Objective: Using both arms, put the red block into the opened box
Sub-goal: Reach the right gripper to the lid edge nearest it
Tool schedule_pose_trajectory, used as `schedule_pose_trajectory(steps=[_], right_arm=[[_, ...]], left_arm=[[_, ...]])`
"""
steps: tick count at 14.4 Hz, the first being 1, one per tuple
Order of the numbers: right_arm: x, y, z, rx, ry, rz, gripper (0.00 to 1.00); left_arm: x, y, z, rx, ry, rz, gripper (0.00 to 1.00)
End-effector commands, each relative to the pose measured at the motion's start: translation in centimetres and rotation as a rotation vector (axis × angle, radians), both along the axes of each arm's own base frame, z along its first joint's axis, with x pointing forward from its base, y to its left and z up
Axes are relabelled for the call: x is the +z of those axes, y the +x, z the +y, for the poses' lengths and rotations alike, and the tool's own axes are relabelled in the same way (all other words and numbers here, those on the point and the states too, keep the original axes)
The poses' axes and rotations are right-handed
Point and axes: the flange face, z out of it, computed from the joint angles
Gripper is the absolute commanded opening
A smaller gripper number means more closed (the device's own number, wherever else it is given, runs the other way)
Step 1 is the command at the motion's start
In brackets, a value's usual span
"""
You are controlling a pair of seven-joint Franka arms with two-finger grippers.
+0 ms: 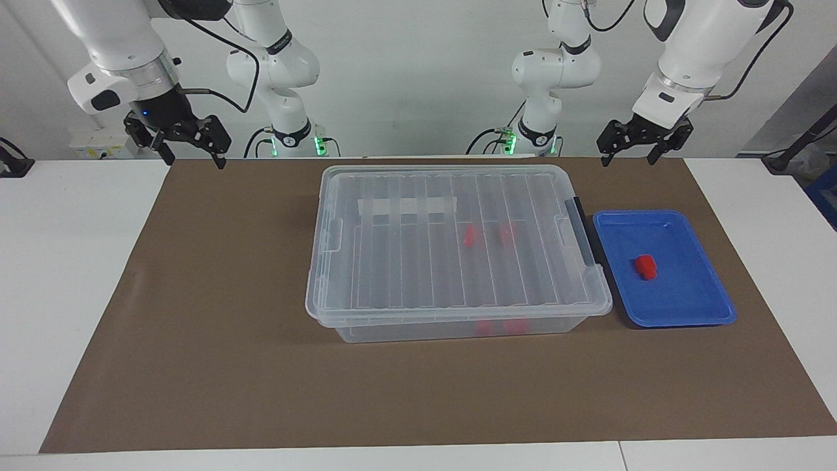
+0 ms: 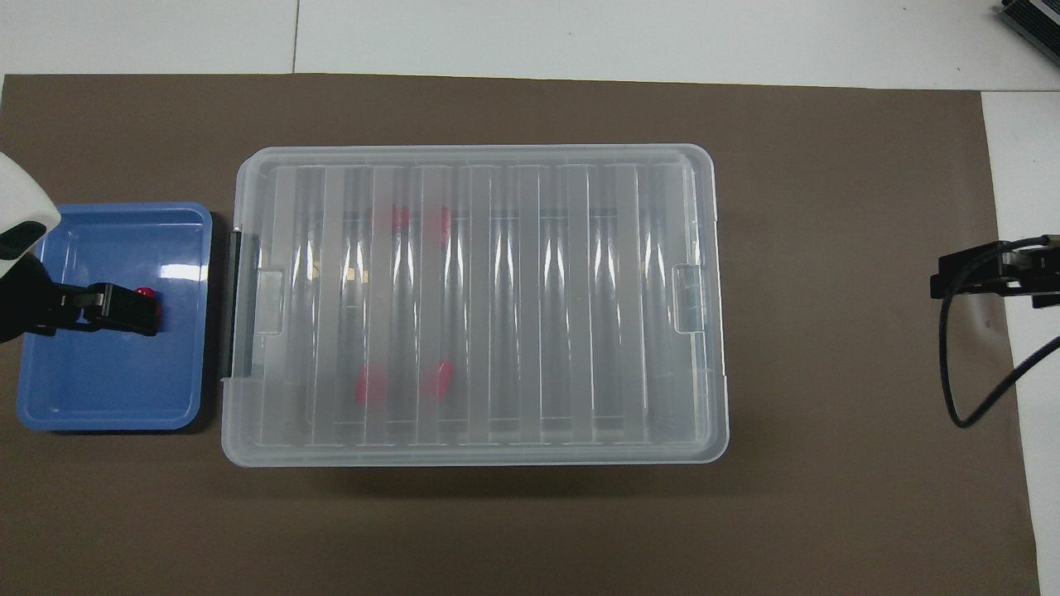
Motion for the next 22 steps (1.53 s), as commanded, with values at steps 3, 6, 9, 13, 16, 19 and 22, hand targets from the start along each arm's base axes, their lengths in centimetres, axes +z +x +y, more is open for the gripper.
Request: schedule_pose_trajectory(steps=[3, 6, 9, 13, 16, 19, 22], right_arm=[[0.2, -0.7, -0.3, 0.016, 0.005, -0.004, 1.0], [0.6, -1.2, -0.4, 0.019, 0.007, 0.002, 1.0], [-0.1, -0.3, 1.0, 0.02, 0.036, -0.047, 1.0], [-4.5, 0.4, 4.9, 0.017, 0.043, -0.06, 1.0], [-8.1, 1.0, 7.9, 0.01, 0.05, -0.097, 1.0], [-11.2, 2.1, 11.2, 0.005, 0.056, -0.107, 1.0], [-13.2, 2.7, 13.5, 0.007, 0.057, -0.104, 1.0]], left_arm=[[0.5, -0.5, 0.3, 0.011, 0.005, 0.001, 1.0], [0.5, -0.5, 0.3, 0.011, 0.005, 0.003, 1.0], [0.5, -0.5, 0.3, 0.011, 0.005, 0.001, 1.0], [0.5, -0.5, 0.3, 0.011, 0.005, 0.001, 1.0], [0.5, -0.5, 0.3, 0.011, 0.005, 0.003, 1.0], [0.5, -0.5, 0.3, 0.011, 0.005, 0.001, 1.0], [0.5, -0.5, 0.3, 0.011, 0.005, 0.003, 1.0]])
